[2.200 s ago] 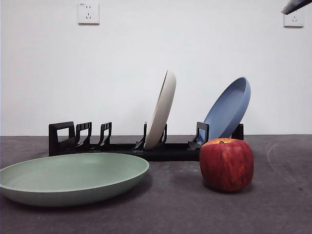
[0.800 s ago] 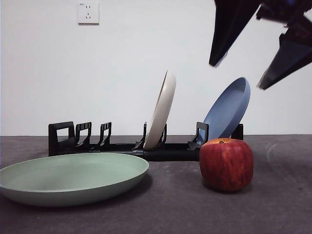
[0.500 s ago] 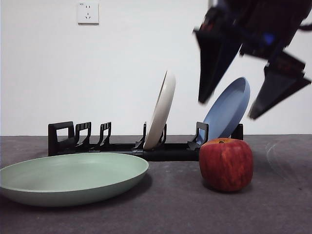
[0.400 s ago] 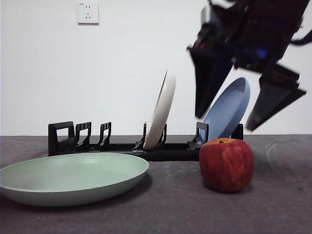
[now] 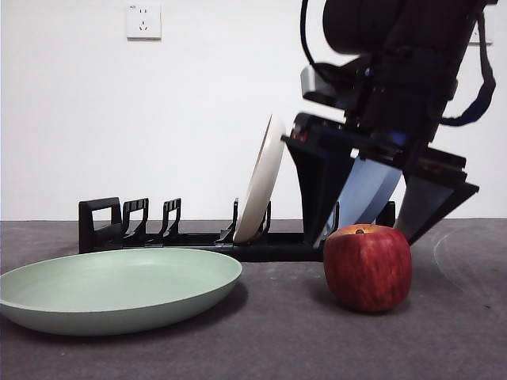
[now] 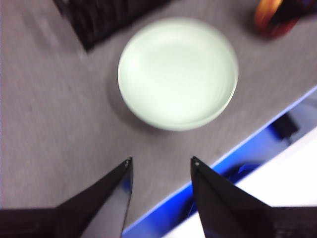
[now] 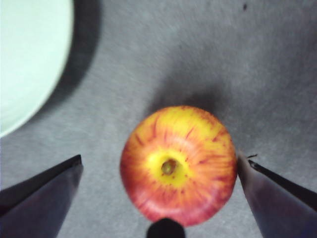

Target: Take the green plate from the plate rack,put the plate on the table,take the apple from the table,put the apple in the plate

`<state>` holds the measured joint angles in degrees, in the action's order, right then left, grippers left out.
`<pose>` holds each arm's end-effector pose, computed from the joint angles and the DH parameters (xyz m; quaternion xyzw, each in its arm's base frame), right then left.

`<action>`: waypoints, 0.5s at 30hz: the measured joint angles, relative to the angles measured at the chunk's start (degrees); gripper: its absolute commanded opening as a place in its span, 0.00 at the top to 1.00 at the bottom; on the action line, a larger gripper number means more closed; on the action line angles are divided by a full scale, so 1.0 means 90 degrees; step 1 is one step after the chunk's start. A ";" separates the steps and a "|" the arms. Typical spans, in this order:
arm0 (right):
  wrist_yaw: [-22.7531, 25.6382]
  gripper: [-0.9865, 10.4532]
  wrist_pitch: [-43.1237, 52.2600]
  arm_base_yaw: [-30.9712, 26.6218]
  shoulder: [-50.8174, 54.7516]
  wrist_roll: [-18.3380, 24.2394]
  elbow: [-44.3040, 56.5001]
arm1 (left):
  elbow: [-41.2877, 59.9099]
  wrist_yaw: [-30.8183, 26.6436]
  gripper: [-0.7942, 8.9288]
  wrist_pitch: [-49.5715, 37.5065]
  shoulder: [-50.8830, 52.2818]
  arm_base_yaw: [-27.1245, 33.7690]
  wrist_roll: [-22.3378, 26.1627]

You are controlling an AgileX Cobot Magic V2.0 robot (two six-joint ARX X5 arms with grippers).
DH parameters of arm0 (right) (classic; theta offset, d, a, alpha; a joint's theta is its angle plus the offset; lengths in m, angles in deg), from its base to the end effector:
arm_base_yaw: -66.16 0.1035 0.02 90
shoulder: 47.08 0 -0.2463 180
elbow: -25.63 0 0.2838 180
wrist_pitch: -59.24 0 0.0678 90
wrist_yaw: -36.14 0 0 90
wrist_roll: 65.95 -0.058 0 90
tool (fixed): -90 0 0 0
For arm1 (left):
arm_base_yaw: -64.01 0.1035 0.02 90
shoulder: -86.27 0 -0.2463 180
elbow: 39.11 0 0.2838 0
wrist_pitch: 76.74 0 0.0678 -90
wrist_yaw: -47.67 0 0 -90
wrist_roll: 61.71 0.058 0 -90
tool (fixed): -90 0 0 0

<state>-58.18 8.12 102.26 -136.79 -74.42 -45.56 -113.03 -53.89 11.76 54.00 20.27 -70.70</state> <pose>0.2653 0.1989 0.1419 -0.0990 0.5686 0.2423 0.7798 0.0868 -0.0670 0.3327 0.1148 0.3710 -0.2259 0.8934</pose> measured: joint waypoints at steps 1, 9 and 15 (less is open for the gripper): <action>0.0007 0.51 -0.0002 0.0002 -0.0046 -0.0015 0.0000 | -0.0187 0.0044 0.71 -0.0002 0.0012 0.0000 0.0002; 0.0049 0.93 0.0032 0.0017 -0.0107 -0.0138 -0.0002 | -0.0940 0.0476 0.71 -0.0002 0.0029 0.0005 0.0136; -0.0124 0.92 -0.0119 0.0335 -0.0151 -0.0206 -0.0525 | -0.0940 0.0478 0.71 -0.0002 0.0029 0.0005 0.0321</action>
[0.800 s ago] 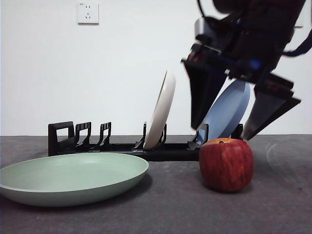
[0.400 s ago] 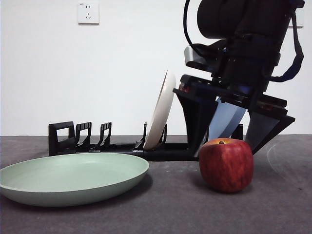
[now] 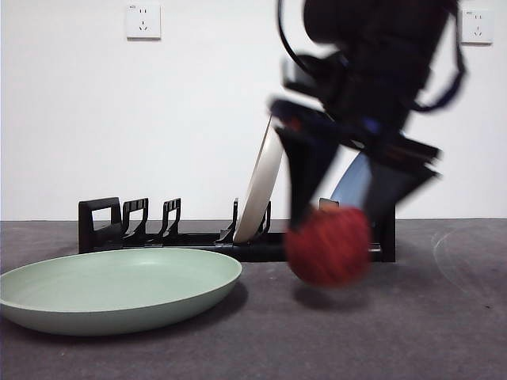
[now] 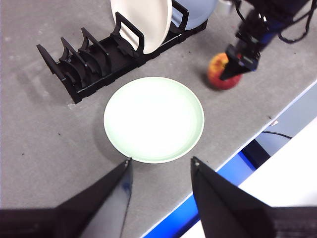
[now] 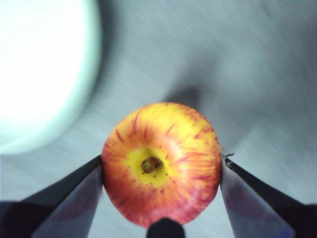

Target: Take the green plate from the plate rack,put the plate on the table,take the apple from the table,put the apple in the plate

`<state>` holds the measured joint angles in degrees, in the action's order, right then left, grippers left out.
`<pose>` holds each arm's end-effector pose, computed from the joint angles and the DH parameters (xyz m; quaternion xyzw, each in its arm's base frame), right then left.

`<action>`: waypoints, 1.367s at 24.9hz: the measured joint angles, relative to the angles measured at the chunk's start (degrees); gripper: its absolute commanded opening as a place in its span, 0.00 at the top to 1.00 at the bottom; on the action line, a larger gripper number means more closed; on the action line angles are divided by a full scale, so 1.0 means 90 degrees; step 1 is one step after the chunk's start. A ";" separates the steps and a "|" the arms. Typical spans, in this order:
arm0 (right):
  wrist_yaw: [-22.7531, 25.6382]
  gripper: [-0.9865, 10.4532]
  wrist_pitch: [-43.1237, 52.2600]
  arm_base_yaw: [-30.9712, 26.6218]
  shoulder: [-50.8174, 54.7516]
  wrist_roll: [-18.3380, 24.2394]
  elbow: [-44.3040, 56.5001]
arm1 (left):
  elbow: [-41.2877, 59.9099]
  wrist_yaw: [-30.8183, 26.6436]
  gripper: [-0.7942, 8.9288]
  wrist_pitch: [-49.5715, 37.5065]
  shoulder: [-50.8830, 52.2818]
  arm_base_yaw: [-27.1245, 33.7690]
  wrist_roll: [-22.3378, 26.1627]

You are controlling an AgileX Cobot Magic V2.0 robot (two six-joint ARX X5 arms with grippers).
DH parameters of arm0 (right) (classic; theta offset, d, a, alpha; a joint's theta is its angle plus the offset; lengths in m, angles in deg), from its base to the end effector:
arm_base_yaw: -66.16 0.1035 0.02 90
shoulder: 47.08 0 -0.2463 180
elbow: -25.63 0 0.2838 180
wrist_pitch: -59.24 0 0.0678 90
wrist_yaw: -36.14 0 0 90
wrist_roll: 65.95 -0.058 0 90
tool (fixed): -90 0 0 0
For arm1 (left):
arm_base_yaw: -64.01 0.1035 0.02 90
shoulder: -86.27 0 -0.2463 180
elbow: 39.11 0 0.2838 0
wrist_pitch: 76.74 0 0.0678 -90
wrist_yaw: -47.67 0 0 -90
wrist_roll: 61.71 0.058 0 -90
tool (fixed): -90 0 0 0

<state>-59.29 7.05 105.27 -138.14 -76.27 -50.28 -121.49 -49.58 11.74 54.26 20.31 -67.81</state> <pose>0.2657 0.2231 0.1597 -0.0907 0.5568 0.2664 0.7815 0.0707 -0.0574 0.3753 0.0925 0.3100 -0.2795 0.9040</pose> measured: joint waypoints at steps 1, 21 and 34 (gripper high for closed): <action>-0.0024 0.92 0.0012 0.0131 0.0000 -0.0007 -0.0316 | 0.0000 0.0000 0.71 0.0000 0.0000 0.0000 0.0036; -0.0289 0.92 0.0639 0.1413 -0.1887 -0.0124 -0.2514 | 0.0000 -0.0015 0.71 0.0000 0.0000 0.0000 0.0350; -0.0034 0.91 0.0729 0.1756 -0.2562 -0.0112 -0.2528 | 0.0000 -0.0015 0.71 0.0000 0.0000 0.0000 0.0350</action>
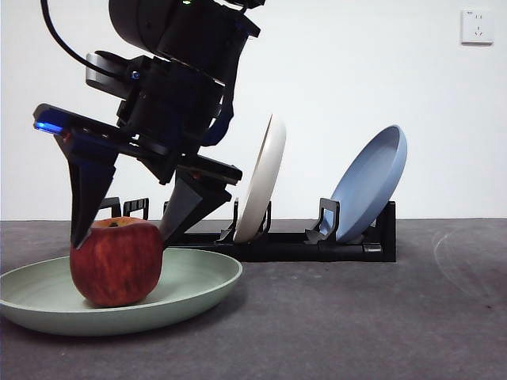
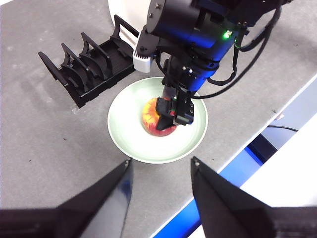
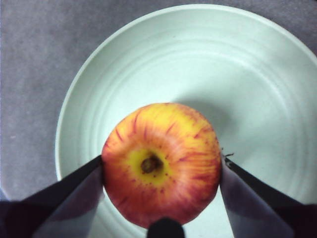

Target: Take the green plate from the plate rack,put the plate on the table,take the apple from the table,put the apple in the plate

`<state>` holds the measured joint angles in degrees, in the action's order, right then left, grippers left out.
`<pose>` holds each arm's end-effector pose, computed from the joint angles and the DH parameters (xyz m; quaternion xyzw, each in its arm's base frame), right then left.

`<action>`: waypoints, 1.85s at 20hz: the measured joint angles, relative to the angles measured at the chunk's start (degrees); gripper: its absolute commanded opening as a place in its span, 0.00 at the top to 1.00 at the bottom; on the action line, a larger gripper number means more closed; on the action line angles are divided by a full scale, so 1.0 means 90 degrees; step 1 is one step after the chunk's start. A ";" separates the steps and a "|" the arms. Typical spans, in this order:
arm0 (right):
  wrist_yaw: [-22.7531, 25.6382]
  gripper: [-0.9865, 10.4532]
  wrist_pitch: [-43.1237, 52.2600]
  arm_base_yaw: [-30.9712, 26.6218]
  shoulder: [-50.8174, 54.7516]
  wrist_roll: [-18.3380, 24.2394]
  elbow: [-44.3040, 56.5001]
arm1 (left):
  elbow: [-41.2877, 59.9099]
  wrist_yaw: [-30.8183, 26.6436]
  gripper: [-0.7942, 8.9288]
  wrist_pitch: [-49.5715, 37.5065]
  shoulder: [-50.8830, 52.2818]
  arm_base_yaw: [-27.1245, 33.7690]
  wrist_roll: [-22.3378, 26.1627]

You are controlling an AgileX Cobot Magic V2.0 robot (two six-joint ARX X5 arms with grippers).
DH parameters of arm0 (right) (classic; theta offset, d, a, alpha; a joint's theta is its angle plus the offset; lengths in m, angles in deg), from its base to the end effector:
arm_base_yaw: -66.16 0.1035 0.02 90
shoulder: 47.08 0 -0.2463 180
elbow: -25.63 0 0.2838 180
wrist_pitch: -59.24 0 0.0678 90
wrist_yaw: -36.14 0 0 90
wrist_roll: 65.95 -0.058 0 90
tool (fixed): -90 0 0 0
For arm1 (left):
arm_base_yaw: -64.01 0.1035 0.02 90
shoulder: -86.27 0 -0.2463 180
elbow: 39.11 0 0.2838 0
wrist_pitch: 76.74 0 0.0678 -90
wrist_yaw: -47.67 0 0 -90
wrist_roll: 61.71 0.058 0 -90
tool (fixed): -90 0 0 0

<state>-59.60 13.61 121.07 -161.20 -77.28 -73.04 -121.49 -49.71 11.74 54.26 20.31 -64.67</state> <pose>0.2568 0.3755 0.1428 -0.1370 0.5027 0.3871 0.7607 0.0708 -0.0573 0.3753 0.1175 0.3021 -0.2869 0.9015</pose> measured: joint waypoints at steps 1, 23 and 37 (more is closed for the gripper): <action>0.0000 0.91 -0.0002 -0.0005 0.0000 0.0022 0.0000 | 0.0000 0.0000 0.71 0.0000 0.0000 0.0000 0.0000; 0.0136 0.47 -0.0005 -0.0002 0.0000 0.0090 -0.0007 | 0.0000 0.0000 0.71 0.0000 0.0000 0.0005 -0.0002; 0.0301 0.47 -0.4920 -0.0253 0.1885 0.1044 -0.2922 | 0.0000 0.0051 0.71 -0.0323 -0.0277 0.0005 -0.0253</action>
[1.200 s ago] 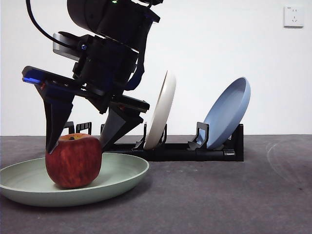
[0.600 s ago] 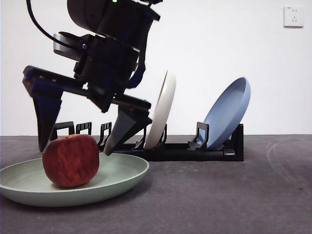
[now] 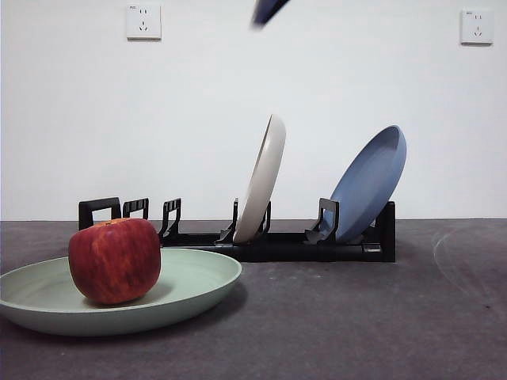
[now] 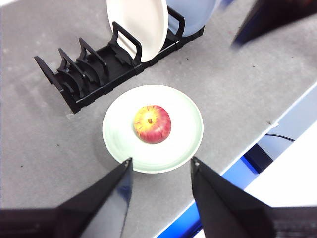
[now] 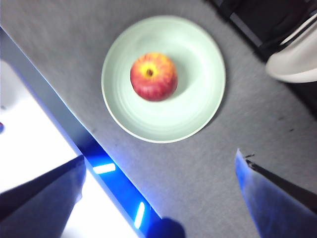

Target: Take the green plate from the plate rack,put the plate on the table,take the apple from the table,put the apple in the plate

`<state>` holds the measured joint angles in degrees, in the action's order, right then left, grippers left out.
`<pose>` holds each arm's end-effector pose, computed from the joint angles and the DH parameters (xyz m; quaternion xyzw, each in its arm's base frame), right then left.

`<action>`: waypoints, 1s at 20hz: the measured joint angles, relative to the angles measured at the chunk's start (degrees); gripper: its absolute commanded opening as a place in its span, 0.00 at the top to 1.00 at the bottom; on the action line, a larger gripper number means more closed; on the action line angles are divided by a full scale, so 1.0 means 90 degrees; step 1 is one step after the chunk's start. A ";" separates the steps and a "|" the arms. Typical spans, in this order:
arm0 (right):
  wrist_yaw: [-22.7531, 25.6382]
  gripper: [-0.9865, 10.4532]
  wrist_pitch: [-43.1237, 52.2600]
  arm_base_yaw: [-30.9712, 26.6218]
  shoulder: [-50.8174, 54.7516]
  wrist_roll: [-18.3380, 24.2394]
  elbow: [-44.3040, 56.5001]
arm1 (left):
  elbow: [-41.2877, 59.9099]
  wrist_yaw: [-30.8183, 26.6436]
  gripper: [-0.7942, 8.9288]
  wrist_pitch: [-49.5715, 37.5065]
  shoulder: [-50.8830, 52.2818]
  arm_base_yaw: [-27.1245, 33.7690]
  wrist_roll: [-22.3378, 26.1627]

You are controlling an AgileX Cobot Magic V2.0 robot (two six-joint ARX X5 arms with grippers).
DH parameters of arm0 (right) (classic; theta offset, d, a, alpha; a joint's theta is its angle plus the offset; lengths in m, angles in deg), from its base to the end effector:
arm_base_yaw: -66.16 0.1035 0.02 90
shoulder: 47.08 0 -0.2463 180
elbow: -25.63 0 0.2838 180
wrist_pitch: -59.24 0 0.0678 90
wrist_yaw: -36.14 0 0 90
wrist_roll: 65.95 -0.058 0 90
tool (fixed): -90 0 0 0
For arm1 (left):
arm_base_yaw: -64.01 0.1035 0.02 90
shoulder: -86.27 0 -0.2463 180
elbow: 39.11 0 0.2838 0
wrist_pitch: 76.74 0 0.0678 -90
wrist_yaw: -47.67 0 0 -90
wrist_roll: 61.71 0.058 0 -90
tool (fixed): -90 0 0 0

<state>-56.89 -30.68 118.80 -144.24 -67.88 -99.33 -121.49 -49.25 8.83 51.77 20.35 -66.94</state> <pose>0.2163 0.2884 0.3691 -0.2037 0.4750 0.3920 0.7611 0.0819 -0.0685 0.3769 0.0969 0.3054 -0.2846 0.9035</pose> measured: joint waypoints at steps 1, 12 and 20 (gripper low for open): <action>0.0000 0.47 0.0000 -0.0034 0.0330 -0.0027 0.0015 | 0.0000 0.0000 0.71 -0.0068 -0.0138 0.0000 -0.0036; 0.0160 0.48 0.0000 -0.0066 0.3742 -0.0612 0.2645 | 0.0000 0.0619 0.72 -0.1166 -0.0682 0.0000 -0.0345; 0.1008 0.92 0.0000 -0.0066 0.4277 -0.0663 0.2701 | 0.0000 0.0797 0.93 -0.1151 -0.0755 0.0000 -0.0495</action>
<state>-47.82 -30.68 118.21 -105.75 -73.85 -75.03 -121.49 -42.08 -1.53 44.97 20.35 -71.40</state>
